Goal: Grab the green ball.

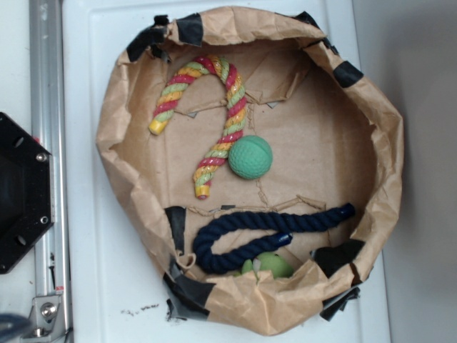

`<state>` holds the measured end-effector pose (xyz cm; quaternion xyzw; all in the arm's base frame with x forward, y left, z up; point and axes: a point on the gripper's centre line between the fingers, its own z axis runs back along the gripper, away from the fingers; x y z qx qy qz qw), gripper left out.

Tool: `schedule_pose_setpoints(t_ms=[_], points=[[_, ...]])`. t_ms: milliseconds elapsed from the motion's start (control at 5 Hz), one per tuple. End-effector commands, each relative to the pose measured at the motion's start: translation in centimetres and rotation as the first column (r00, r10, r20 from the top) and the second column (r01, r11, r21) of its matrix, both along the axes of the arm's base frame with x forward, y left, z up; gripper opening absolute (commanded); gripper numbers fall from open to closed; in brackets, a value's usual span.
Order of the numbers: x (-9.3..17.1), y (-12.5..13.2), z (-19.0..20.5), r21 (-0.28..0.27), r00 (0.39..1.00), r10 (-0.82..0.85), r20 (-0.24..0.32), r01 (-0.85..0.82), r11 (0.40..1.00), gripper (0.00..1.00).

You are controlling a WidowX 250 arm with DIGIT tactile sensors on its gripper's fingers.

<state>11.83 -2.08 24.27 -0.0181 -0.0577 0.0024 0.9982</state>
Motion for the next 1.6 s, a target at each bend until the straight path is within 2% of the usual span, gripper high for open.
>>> schedule_pose_setpoints(t_ms=[0,200,400,600,800,1000,1200,1400], points=[[0.0,0.0,0.0,0.000,1.000,0.000,0.000,0.000,1.000,1.00],[5.0,2.3,-2.7,0.196,0.967,-0.207,0.146,0.177,0.964,1.00],[10.4,2.9,-6.1,0.254,0.876,-0.372,0.307,0.301,0.919,1.00],[13.9,3.3,-11.1,0.249,0.855,-0.408,0.319,0.340,0.907,1.00],[15.5,3.8,-15.8,0.212,0.880,-0.400,0.257,0.353,0.912,1.00],[15.9,3.0,-19.1,0.148,0.890,-0.421,0.177,0.399,0.905,1.00],[15.2,2.3,-21.3,0.085,0.897,-0.431,0.097,0.424,0.902,1.00],[15.2,2.7,-22.5,0.098,0.922,-0.381,0.074,0.373,0.923,0.00]])
